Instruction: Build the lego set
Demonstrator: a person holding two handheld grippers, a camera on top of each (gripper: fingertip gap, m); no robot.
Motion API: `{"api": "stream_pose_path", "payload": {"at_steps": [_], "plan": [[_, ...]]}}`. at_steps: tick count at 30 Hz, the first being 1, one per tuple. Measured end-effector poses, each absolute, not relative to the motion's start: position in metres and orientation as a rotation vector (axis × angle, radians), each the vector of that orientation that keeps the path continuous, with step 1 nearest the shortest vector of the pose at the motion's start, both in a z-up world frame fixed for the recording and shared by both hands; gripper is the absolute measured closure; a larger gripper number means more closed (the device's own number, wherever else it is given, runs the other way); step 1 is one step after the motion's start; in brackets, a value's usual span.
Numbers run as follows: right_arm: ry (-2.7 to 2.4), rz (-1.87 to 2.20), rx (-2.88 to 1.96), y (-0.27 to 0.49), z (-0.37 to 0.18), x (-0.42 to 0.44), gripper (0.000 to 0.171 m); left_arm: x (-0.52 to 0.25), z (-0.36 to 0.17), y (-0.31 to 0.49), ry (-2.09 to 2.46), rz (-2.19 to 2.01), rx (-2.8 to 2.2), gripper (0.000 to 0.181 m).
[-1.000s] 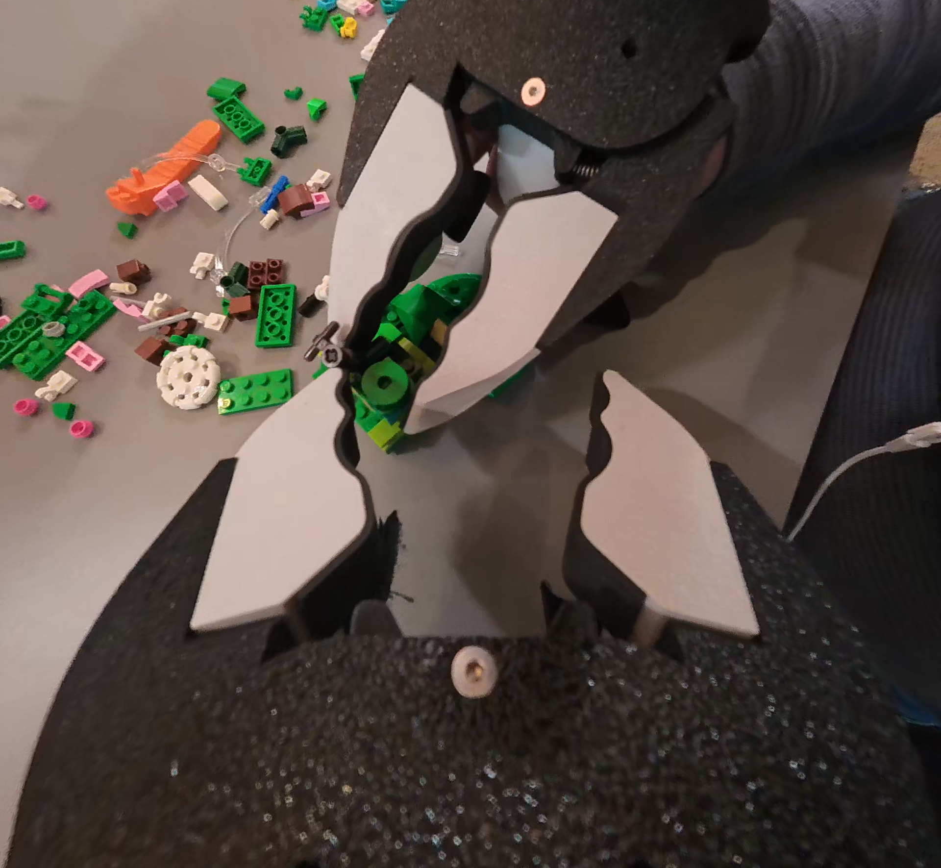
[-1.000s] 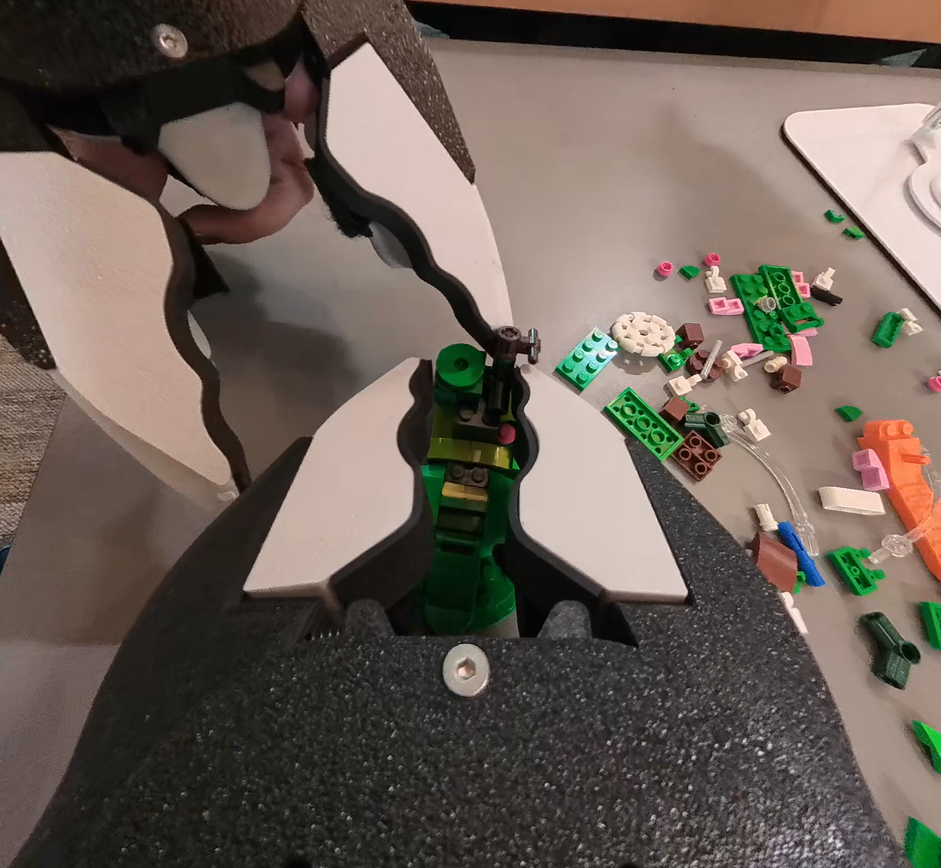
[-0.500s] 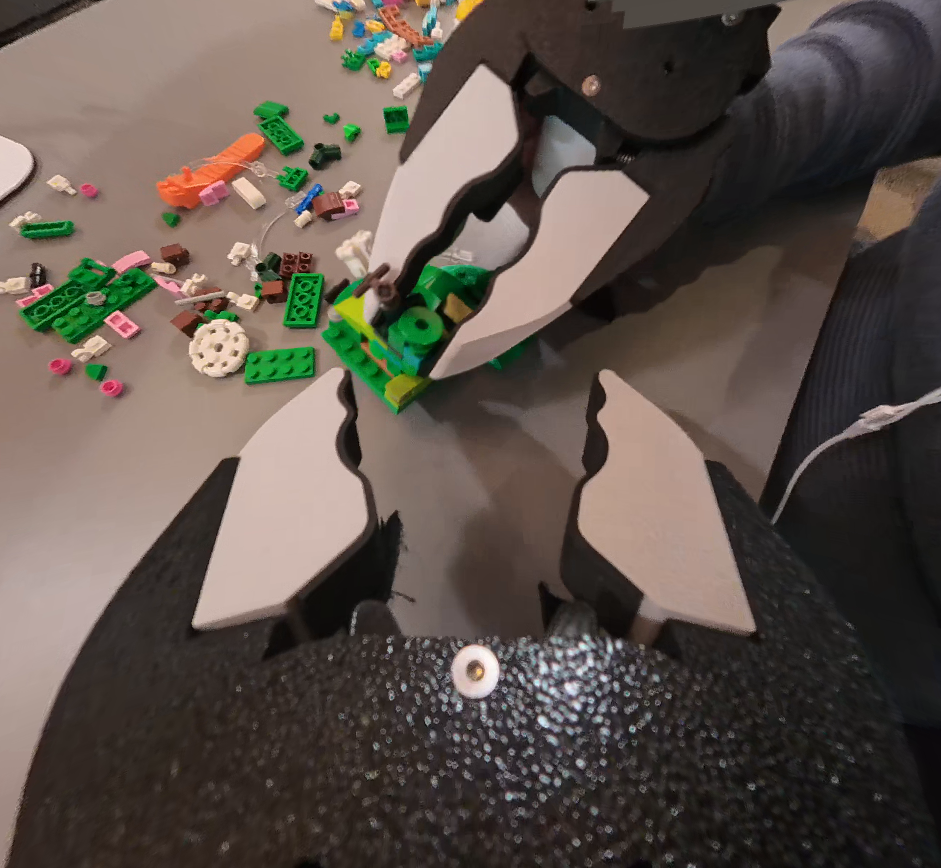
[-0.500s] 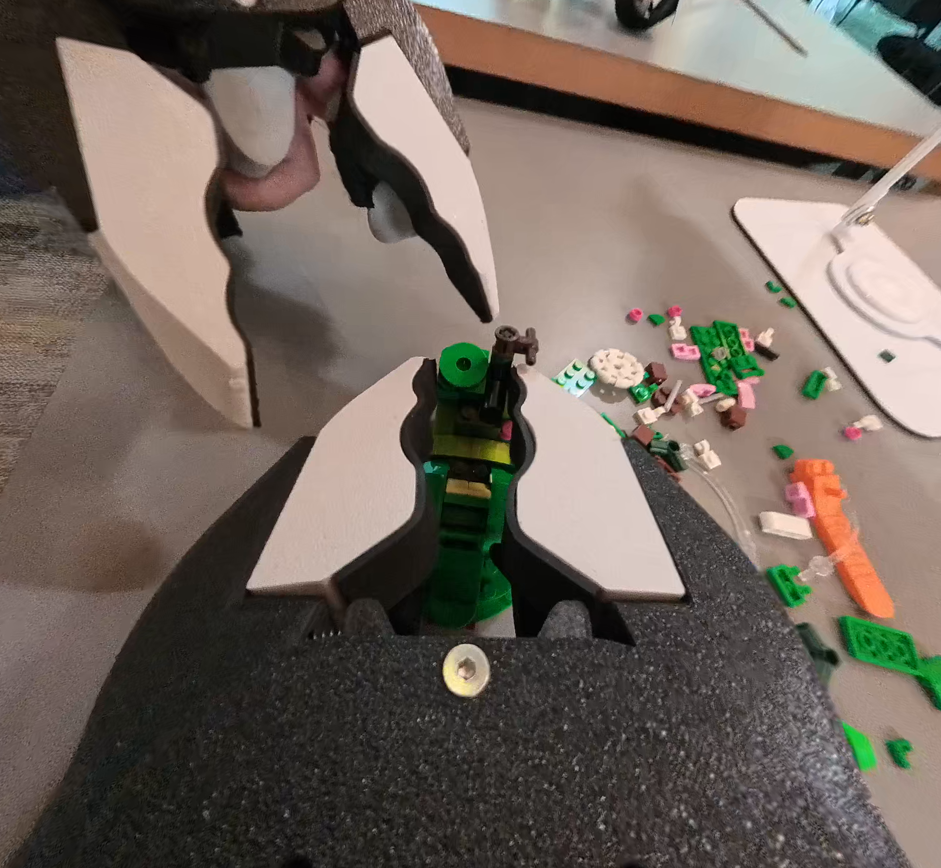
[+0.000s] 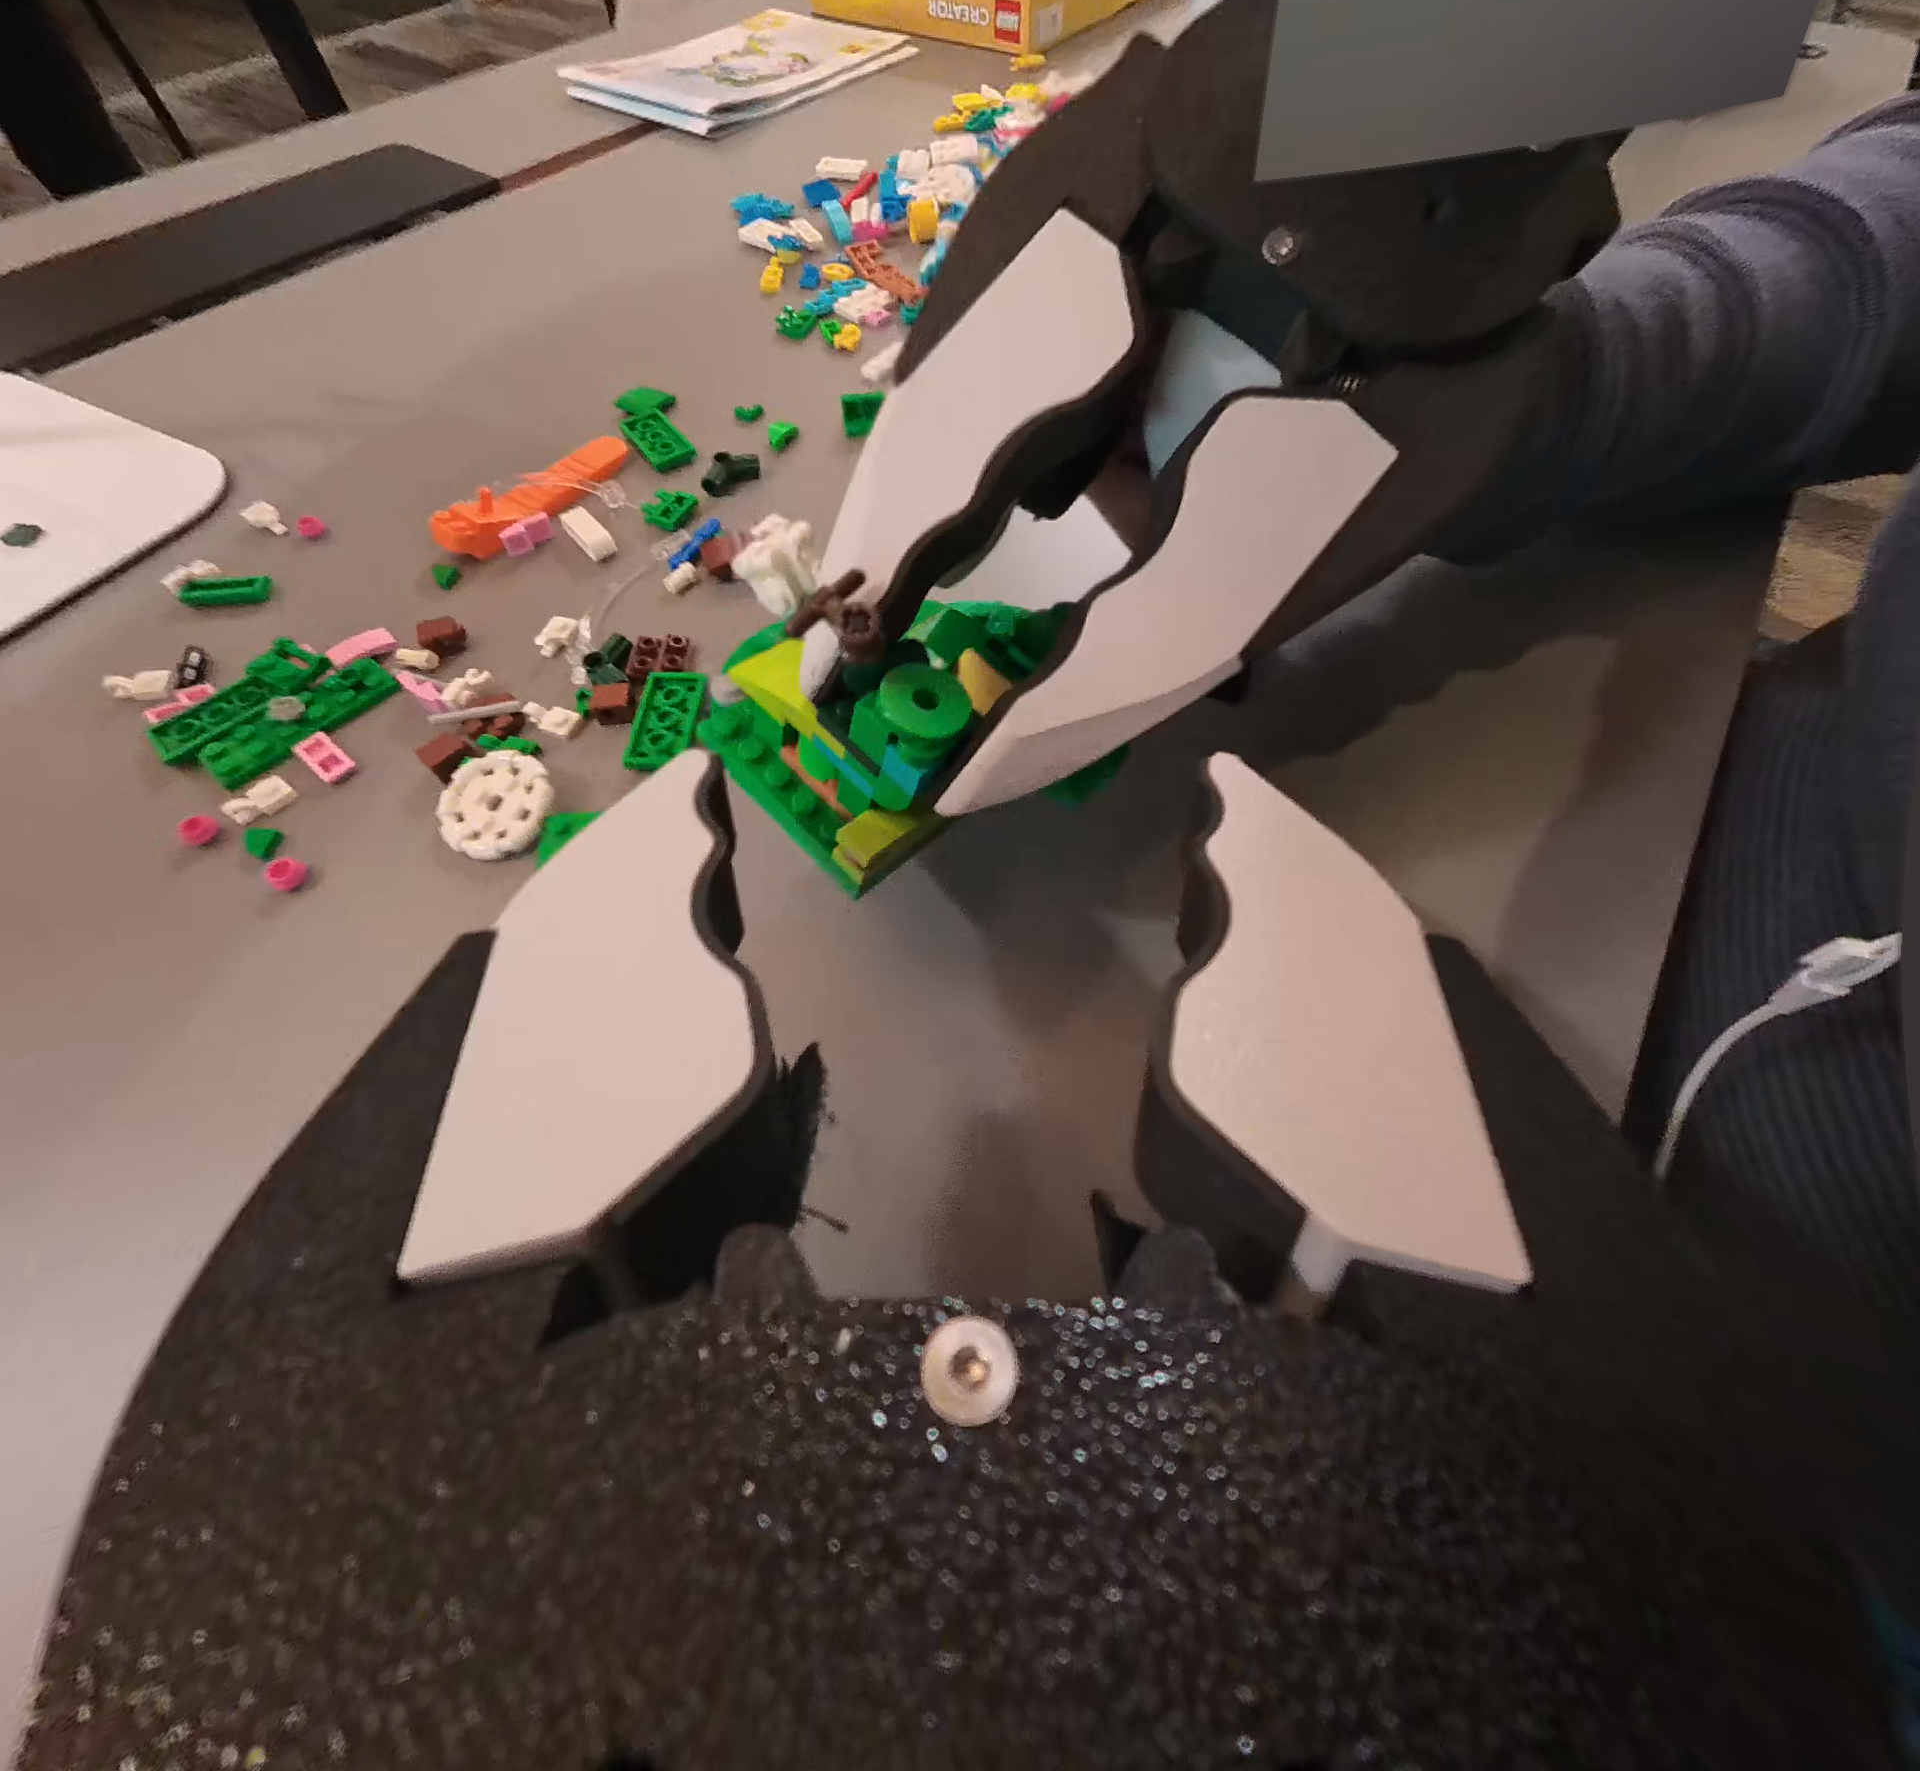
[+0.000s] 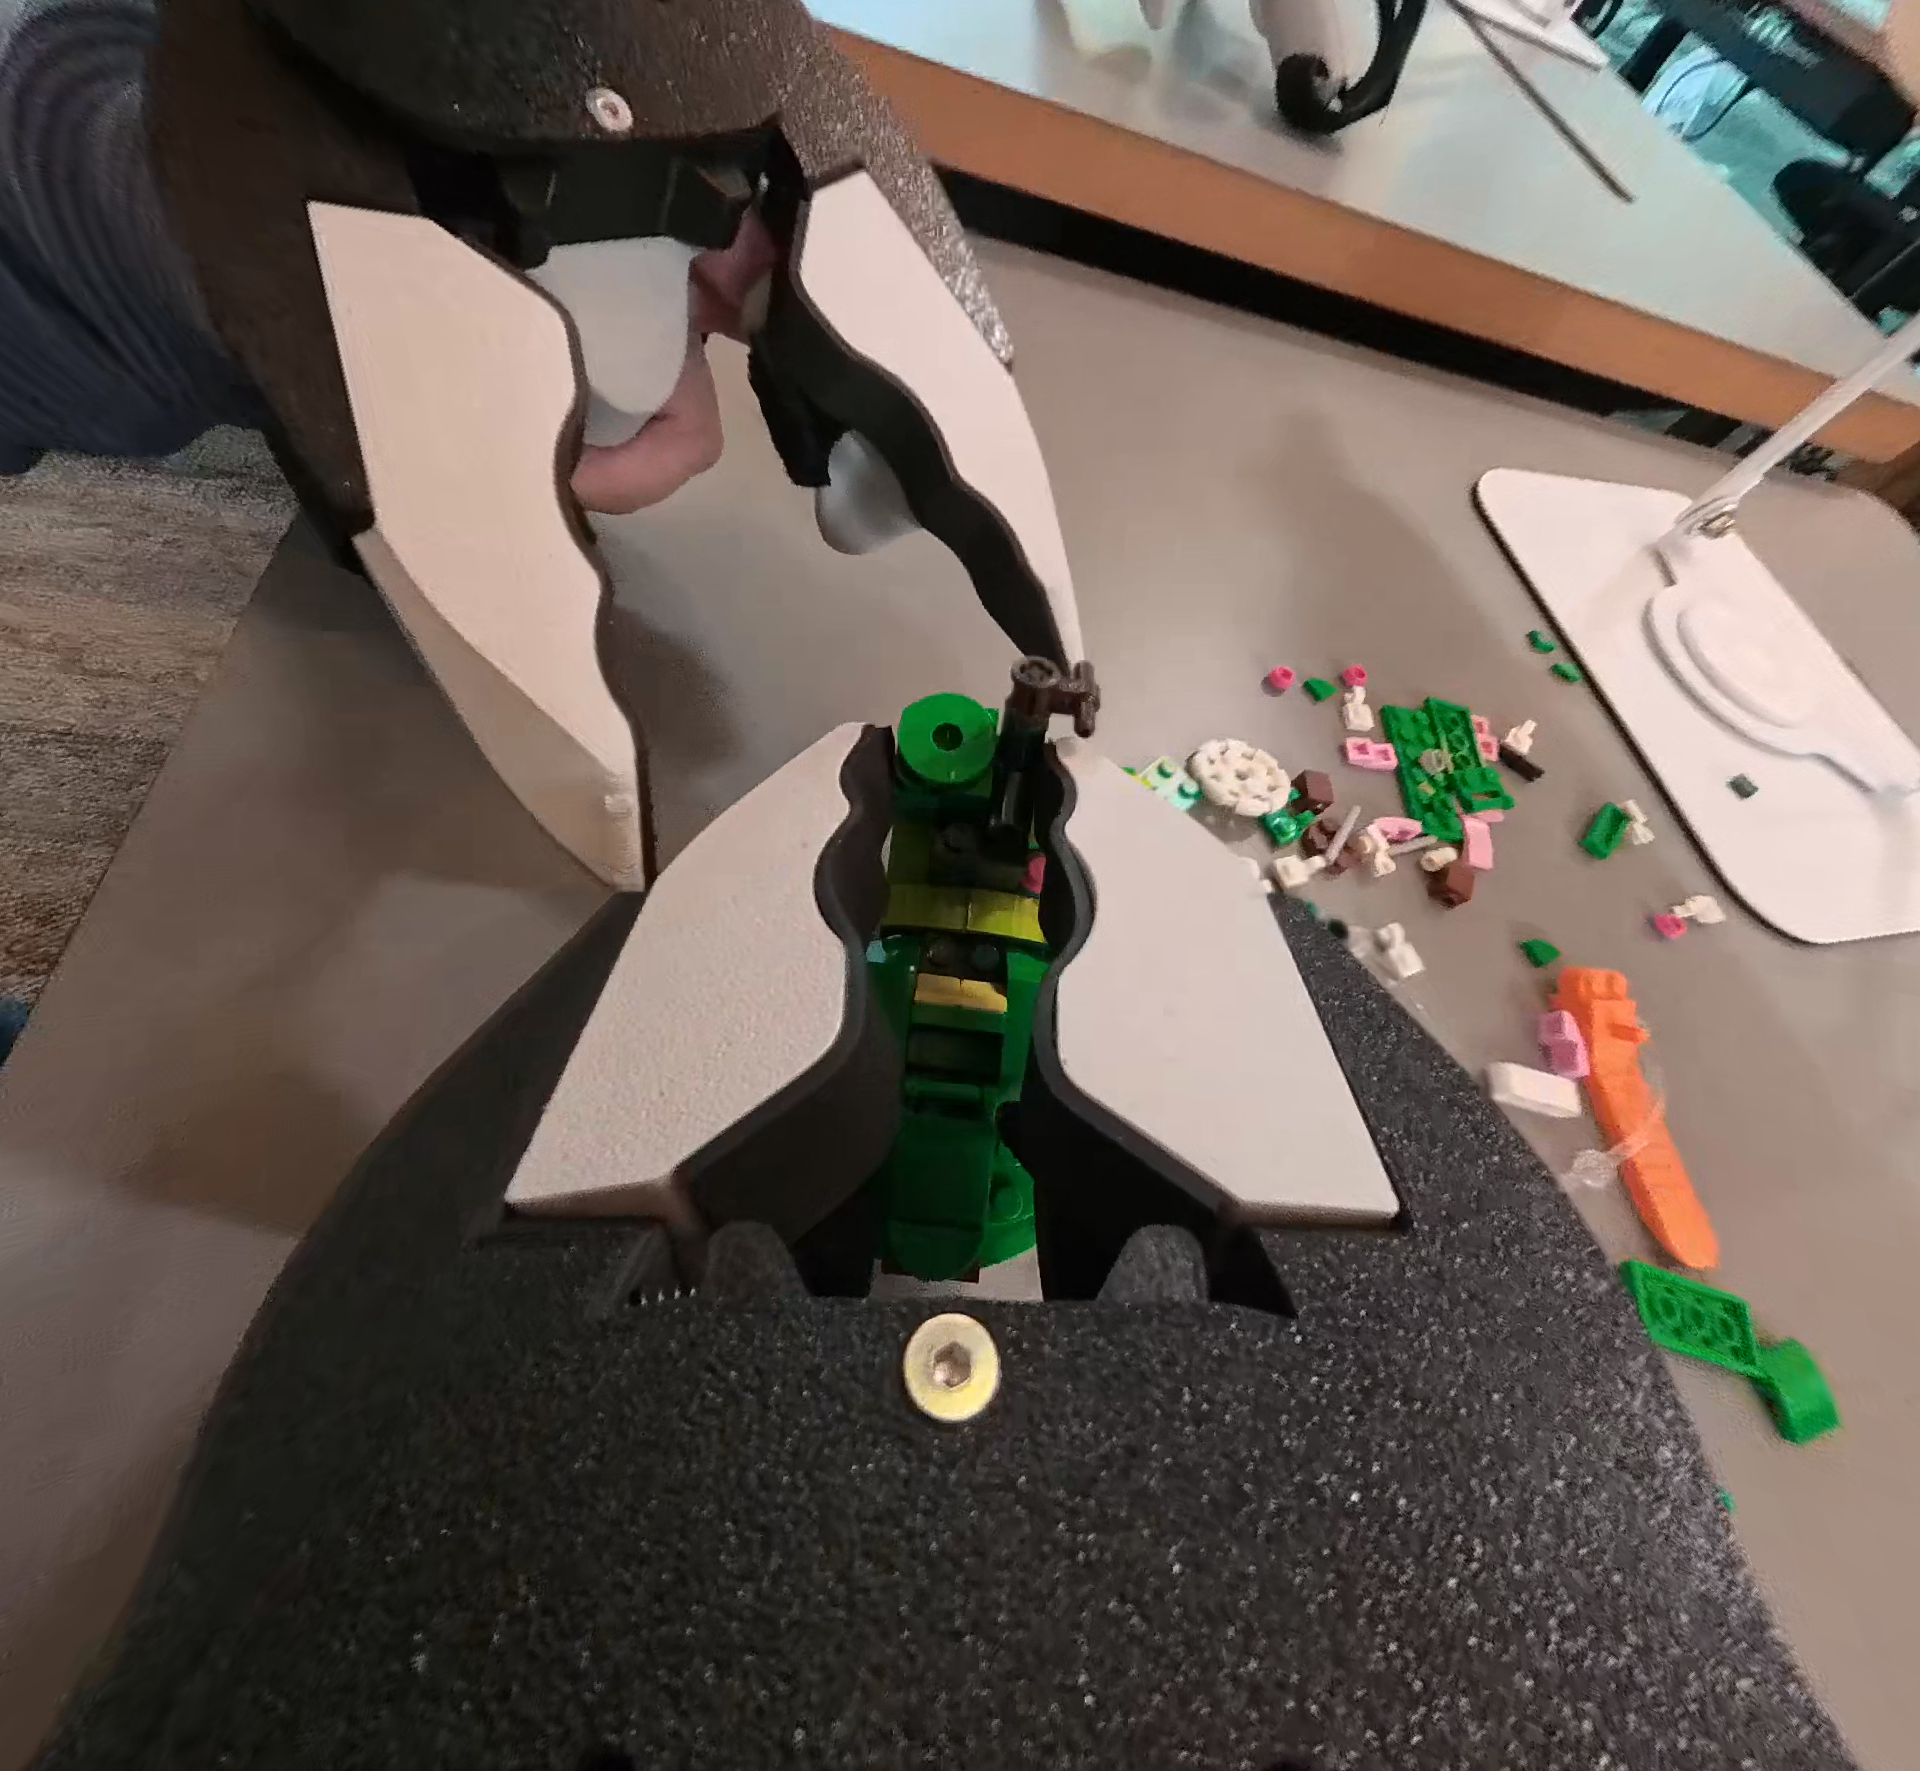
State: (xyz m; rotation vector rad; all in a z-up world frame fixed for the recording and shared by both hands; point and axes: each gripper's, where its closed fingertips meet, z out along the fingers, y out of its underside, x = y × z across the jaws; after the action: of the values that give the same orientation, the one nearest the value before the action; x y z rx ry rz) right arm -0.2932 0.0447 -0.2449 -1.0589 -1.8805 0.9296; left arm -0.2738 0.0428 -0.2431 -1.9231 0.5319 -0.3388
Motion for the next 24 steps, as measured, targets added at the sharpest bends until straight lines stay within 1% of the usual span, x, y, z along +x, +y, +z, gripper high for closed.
{"api": "stream_pose_path", "payload": {"at_steps": [8,12,17,24], "plan": [[-2.004,0.933,-1.247,0.045,-0.275,-0.291,0.144,-0.265,-0.257,0.039,0.509,-0.438,-2.0,0.096],[-2.004,0.921,-1.241,0.046,-0.275,-0.291,0.144,-0.26,-0.262,0.039,0.511,-0.468,-2.035,0.091],[-2.014,0.913,-1.26,0.046,-0.277,-0.29,0.133,-0.253,-0.263,0.041,0.529,-0.479,-2.042,0.088],[-2.007,0.914,-1.281,0.05,-0.278,-0.287,0.134,-0.25,-0.261,0.042,0.544,-0.492,-2.035,0.09]]}}
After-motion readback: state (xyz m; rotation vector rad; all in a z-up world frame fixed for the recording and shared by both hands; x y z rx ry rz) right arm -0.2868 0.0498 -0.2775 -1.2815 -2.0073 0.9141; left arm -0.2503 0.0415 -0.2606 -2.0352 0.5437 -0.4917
